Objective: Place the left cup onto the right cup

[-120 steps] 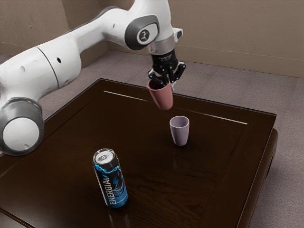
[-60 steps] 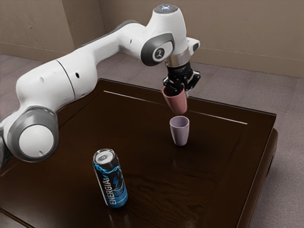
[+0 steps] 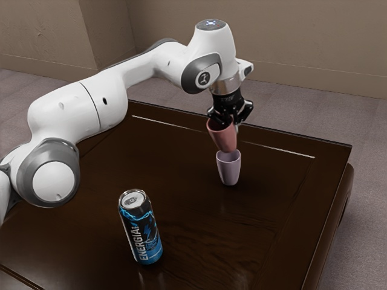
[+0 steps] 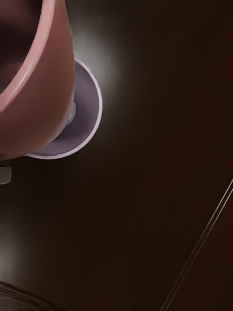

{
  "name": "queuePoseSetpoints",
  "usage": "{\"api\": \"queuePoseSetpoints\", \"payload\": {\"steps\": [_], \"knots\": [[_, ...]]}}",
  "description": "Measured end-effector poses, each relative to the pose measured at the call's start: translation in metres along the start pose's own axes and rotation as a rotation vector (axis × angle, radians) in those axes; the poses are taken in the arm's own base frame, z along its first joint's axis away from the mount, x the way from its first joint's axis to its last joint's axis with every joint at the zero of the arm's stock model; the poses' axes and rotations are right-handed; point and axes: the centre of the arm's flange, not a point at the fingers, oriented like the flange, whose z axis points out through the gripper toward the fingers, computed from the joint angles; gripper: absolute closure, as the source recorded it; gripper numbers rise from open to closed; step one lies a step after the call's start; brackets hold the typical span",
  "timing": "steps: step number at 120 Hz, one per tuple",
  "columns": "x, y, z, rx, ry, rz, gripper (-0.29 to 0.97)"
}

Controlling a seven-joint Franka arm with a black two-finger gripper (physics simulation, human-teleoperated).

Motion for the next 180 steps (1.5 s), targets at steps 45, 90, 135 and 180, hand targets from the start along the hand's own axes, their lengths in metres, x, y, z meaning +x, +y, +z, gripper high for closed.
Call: {"api": "queuePoseSetpoints", "payload": {"steps": [45,90,135,180], "knots": [[-0.003,-0.002,0.018,0.024,-0.037,0.002,0.78],[-0.002,-0.002,0.025,0.025,-0.032,0.004,0.78],[0.004,-0.003,0.033,0.029,0.009,0.013,0.78],[0.004,-0.001,0.048,0.014,0.011,0.018,0.78]]}}
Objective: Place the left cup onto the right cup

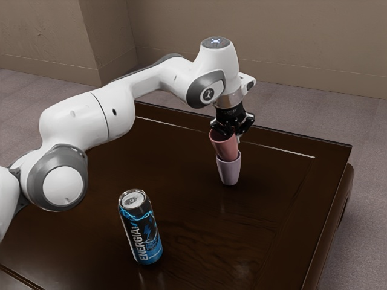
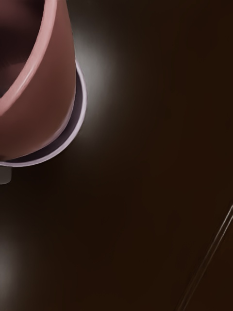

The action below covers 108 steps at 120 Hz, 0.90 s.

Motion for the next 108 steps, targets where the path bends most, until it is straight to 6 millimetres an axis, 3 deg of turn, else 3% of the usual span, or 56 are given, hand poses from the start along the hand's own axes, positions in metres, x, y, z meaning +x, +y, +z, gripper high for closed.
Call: {"api": "queuePoseSetpoints", "payload": {"steps": [56,66,84,90,97,103,108], "knots": [[0.001,0.000,0.000,-0.005,0.001,0.006,0.49],[0.000,0.001,-0.008,-0.009,0.009,0.009,0.44],[-0.017,0.023,-0.070,-0.039,0.069,0.047,0.22],[-0.026,0.032,-0.108,-0.057,0.104,0.063,0.17],[-0.043,0.033,-0.171,-0.068,0.147,0.082,0.13],[-0.054,0.014,-0.223,-0.039,0.172,0.071,0.10],[-0.062,-0.020,-0.255,0.016,0.172,0.042,0.09]]}}
